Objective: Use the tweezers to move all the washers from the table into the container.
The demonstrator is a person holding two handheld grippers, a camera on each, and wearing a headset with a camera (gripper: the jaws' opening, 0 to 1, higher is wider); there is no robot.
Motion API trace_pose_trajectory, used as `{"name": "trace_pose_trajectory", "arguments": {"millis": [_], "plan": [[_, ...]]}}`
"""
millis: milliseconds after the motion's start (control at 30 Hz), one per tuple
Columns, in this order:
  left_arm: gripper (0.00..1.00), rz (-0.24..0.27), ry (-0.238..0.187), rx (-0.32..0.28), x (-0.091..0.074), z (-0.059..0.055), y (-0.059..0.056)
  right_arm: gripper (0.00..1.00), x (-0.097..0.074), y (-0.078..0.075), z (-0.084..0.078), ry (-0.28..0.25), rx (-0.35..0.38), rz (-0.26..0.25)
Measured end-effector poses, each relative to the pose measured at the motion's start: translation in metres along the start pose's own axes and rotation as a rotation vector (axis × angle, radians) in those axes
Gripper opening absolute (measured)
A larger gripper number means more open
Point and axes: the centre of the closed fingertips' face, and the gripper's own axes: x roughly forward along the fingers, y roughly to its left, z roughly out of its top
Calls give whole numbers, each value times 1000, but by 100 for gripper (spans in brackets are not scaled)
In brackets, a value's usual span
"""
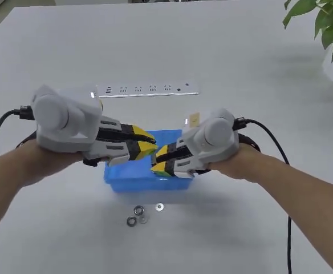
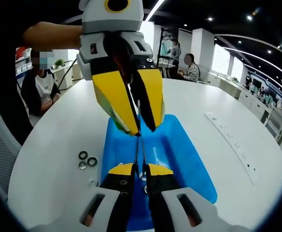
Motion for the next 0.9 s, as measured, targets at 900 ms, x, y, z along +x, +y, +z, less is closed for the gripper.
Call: {"name": "trace_pose_trajectory", "arguments": {"millis": [900], "plan": [[5,-14,2,21,-1,3,-2,16,-5,-2,3,9,-7,-22]]}}
